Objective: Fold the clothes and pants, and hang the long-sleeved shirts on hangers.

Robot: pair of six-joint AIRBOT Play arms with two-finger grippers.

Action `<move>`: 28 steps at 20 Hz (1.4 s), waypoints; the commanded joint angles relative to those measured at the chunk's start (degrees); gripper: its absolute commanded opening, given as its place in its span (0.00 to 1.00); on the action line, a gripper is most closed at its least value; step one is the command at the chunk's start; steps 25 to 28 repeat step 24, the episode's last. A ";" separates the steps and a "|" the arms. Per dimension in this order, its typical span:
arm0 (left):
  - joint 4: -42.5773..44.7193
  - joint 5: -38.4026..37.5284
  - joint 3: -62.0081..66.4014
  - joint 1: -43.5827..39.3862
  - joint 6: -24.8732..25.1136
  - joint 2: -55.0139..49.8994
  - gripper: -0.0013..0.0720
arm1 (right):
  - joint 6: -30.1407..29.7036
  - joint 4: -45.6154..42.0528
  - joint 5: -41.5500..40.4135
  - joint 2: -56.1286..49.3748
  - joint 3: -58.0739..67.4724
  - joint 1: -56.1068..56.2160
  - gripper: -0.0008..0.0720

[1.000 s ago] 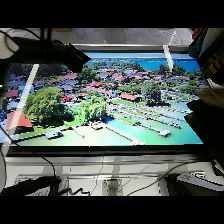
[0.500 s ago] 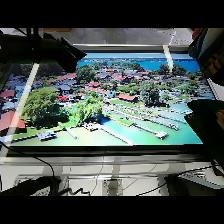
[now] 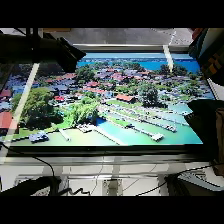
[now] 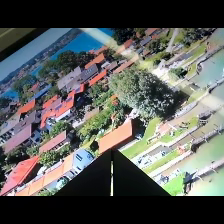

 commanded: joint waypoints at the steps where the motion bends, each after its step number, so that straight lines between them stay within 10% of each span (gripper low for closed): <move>1: 0.00 0.02 0.02 0.00 0.00 0.04 0.03 | 0.24 1.36 -1.31 0.02 -0.02 0.59 0.94; 2: 0.00 0.02 0.02 0.00 0.00 0.04 0.03 | 0.24 4.70 -2.49 0.02 -0.04 0.61 0.87; 5: 0.00 0.02 0.02 0.00 0.00 0.04 0.03 | 0.37 11.45 -4.57 0.02 -0.04 4.11 0.04; 12: 0.00 0.02 0.02 0.00 0.00 0.04 0.03 | -6.93 11.47 -8.70 3.91 -0.02 40.94 0.04; 17: -0.02 0.04 0.02 0.00 0.00 0.04 0.03 | -10.05 -10.10 -9.49 5.01 -0.04 68.78 0.04; 28: -0.02 0.04 0.02 0.00 0.00 0.04 0.03 | -8.83 -8.11 -9.92 4.96 -0.02 73.20 0.04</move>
